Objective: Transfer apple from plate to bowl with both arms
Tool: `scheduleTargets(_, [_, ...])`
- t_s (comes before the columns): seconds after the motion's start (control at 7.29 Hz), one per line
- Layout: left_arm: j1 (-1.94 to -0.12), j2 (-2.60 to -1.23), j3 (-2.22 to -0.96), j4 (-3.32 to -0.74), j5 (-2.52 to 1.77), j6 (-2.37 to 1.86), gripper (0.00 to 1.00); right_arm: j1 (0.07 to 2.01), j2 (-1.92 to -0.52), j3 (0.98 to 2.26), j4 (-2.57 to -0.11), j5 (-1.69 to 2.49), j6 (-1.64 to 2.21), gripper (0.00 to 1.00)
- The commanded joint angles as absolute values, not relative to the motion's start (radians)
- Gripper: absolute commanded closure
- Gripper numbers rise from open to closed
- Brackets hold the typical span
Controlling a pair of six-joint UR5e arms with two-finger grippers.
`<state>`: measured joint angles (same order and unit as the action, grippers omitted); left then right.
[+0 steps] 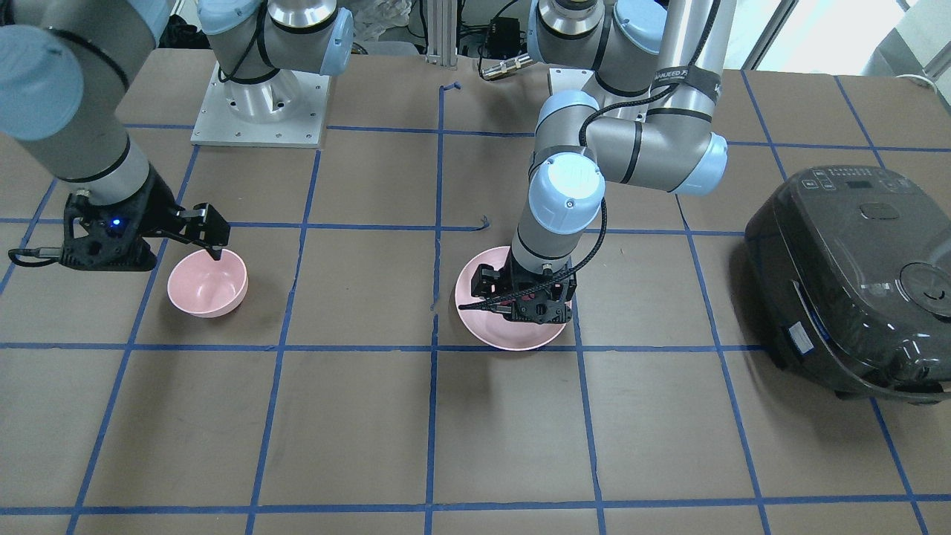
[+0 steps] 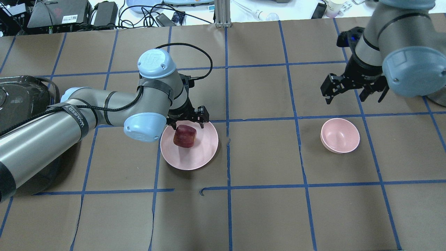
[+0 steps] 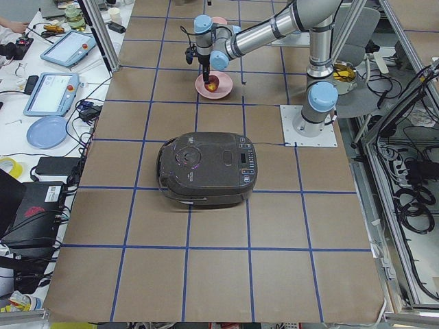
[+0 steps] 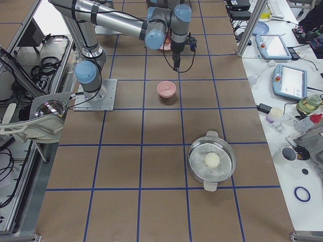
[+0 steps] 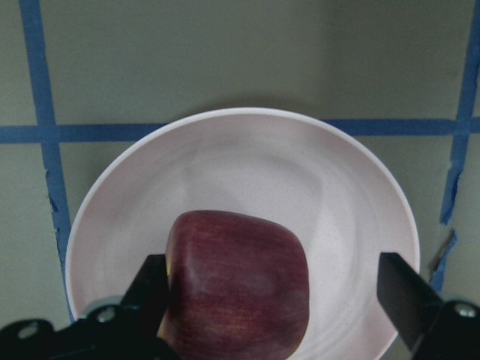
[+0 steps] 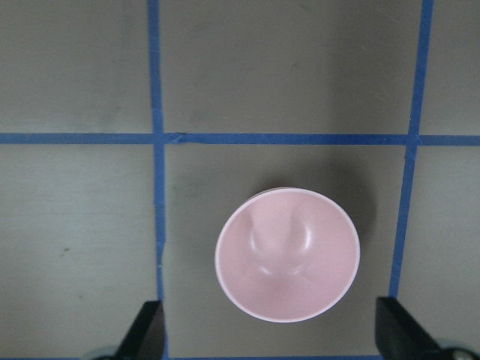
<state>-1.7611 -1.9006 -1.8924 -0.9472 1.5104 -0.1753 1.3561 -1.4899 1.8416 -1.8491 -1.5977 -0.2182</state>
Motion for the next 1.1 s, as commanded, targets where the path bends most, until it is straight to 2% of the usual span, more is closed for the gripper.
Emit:
scheduleTargets(0.0, [-1.761,-1.905,-1.896,-0.959,1.543,-0.161,0.00,1.241,-1.436,1.972,-2.048,-1.585,-0.323,0.00])
scheduleTargets(0.27, [-1.761,-1.907,-1.922,-0.976,1.555,-0.140,0.00,1.215,-1.399,2.089,-2.208,-1.553,-0.353,0.00])
scheduleTargets(0.69, [-1.761,-1.913,-1.927,-0.977,1.552,-0.133,0.00,1.215,-1.368,2.122,-2.250,-1.555,-0.402,0.63])
scheduleTargets(0.82, [-1.761,-1.916,-1.927,-0.977,1.554,-0.130,0.07,1.215,-1.368,2.121,-2.252,-1.557,-0.406,0.84])
scheduleTargets(0.96, [-1.761,-1.916,-1.925,-0.977,1.554,-0.130,0.20,1.215,-1.368,2.120,-2.249,-1.557,-0.402,0.95])
